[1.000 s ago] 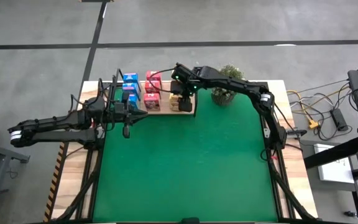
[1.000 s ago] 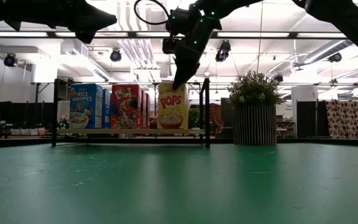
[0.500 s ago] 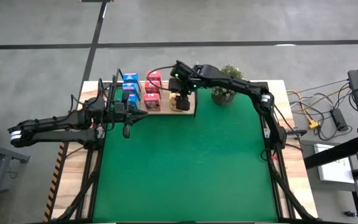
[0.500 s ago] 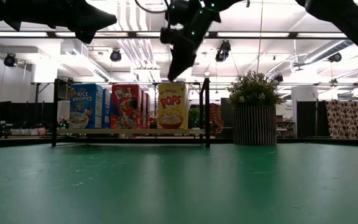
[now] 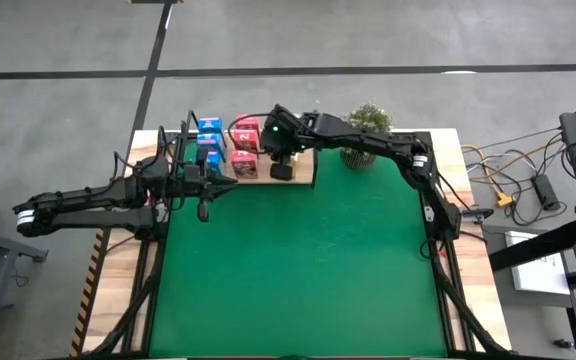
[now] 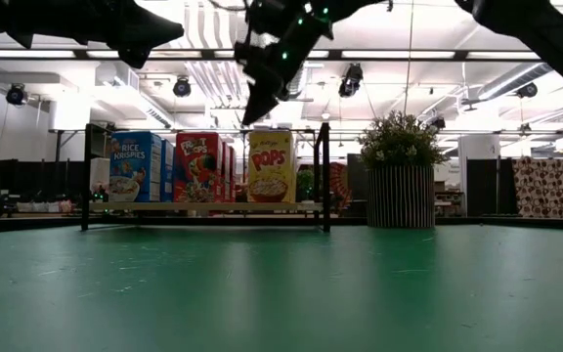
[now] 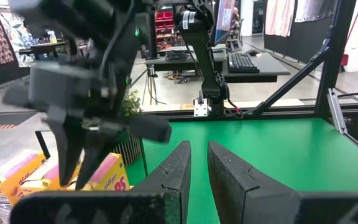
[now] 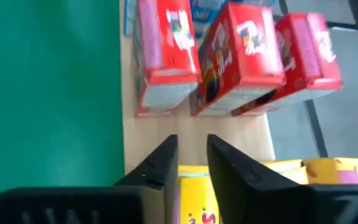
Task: Stack cereal on shelf
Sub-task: Put the yellow cereal box aligned with the other yellow cereal boxes on the shelf
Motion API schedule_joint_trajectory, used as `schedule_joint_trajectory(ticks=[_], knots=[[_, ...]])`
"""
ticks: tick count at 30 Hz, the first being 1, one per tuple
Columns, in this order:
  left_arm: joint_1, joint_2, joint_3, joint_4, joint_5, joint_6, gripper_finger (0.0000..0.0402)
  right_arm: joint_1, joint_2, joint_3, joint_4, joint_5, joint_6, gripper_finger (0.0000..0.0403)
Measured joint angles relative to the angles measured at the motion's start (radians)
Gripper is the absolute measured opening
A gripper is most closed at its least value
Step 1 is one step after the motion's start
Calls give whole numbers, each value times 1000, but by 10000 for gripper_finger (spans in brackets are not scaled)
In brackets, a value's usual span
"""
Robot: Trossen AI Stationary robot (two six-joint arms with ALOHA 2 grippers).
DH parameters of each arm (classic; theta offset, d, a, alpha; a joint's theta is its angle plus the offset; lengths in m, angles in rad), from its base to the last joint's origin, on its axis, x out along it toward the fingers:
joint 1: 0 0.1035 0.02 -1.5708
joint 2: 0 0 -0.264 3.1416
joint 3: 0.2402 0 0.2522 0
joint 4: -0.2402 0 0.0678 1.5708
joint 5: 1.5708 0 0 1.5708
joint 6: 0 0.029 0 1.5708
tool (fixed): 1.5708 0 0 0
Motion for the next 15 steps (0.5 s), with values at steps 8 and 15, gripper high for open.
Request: schedule_joint_trajectory(ticks=[8,15], knots=[[0,1,0,0,0,0,36,2,21,-1,-41,-2,-26,23],[0,0,0,0,0,0,36,2,19,-1,-59,-2,-48,18]])
